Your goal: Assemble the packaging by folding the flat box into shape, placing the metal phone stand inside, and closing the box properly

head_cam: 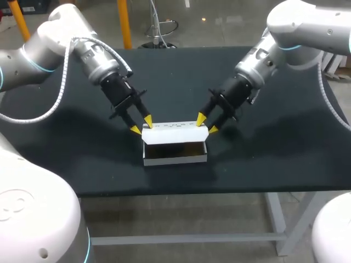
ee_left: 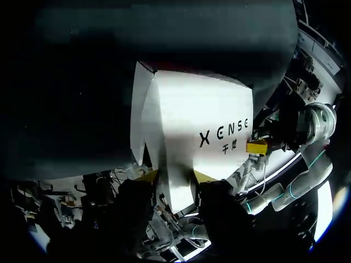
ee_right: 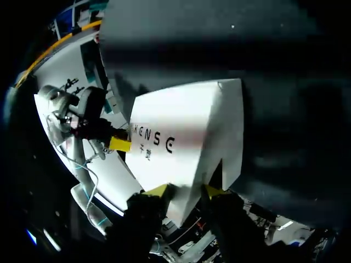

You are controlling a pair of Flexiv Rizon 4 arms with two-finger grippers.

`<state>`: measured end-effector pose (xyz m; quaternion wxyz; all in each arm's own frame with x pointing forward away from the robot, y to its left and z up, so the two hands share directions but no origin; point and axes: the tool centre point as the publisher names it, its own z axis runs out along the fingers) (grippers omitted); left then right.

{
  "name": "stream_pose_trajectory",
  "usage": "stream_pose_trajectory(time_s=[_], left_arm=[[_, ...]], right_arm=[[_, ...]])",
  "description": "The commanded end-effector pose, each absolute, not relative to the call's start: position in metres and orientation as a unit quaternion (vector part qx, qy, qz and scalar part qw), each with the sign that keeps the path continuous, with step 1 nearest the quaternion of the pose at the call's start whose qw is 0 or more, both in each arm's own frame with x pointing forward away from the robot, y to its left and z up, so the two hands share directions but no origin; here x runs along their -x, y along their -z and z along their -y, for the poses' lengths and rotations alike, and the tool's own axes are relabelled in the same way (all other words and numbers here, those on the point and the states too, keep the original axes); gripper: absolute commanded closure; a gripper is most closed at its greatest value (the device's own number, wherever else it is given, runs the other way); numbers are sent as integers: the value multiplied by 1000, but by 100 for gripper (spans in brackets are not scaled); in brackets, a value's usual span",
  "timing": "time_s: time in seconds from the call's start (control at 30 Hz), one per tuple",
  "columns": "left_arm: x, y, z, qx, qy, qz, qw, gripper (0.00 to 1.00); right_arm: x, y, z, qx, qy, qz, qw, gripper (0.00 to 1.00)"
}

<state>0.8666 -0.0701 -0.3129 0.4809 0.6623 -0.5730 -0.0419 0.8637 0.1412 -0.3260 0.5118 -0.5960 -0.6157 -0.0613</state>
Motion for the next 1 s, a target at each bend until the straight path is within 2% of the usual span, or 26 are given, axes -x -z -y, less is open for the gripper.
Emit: stream_pose_trajectory(time_s=[0.03, 1.0], left_arm=[[-873, 314, 74, -658, 51, 573, 486, 63], [-878, 302, 73, -653, 81, 560, 504, 66]], right_arm=[[-869, 325, -145, 586, 50, 617, 523, 58], [-879, 317, -146, 577, 44, 614, 538, 59]])
